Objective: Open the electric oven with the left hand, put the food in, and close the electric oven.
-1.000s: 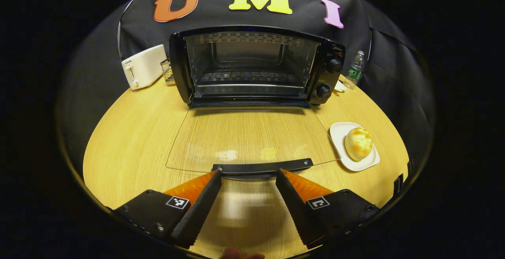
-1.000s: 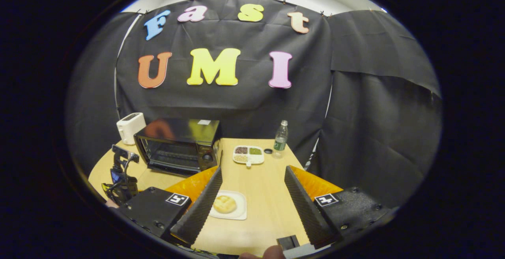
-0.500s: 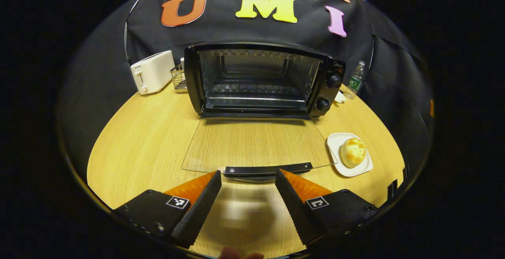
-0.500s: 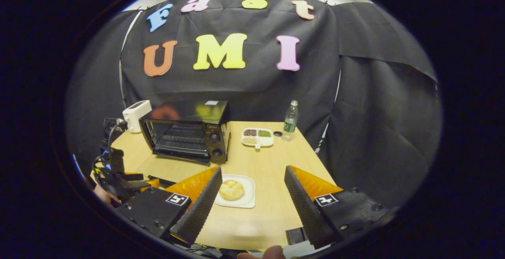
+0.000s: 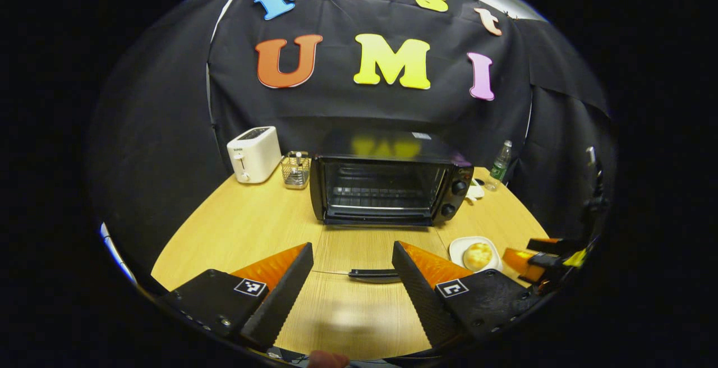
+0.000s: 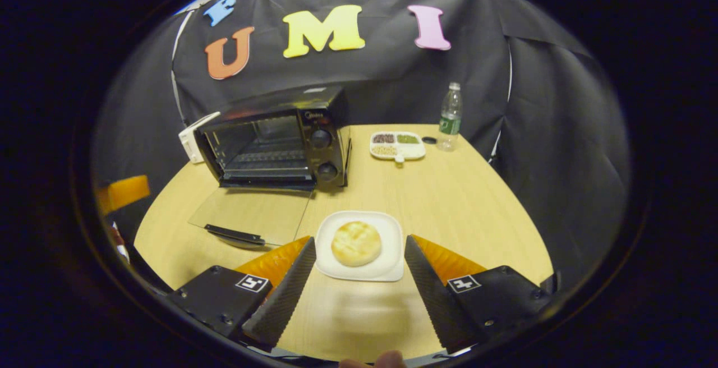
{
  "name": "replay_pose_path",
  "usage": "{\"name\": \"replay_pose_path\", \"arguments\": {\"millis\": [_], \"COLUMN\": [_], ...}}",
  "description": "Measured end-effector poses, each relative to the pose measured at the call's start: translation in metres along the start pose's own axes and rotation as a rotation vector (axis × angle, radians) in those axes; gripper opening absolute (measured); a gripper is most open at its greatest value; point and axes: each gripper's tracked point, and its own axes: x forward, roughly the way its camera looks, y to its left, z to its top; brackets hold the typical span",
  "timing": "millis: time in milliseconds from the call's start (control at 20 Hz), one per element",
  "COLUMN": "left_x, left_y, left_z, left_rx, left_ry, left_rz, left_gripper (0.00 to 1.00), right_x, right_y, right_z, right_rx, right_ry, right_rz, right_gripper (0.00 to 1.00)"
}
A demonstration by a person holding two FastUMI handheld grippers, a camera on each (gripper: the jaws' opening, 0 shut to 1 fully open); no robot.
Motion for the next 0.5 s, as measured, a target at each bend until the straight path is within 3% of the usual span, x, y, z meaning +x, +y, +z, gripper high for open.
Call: {"name": "replay_pose_path", "arguments": {"millis": [500], "left_x": [0.001], "left_y": [-0.008], "left_z": [0.047], "left_rx": [-0.063], "left_ry": [-0.028], "left_rz": [0.085], "left_gripper": [0.94], "right_x": [0.083], "right_y": [0.005], "right_z": [-0.039], "right_rx": [-0.03], "right_ry": [0.144], "right_rz": [0.028], "right_gripper": [0.99]}}
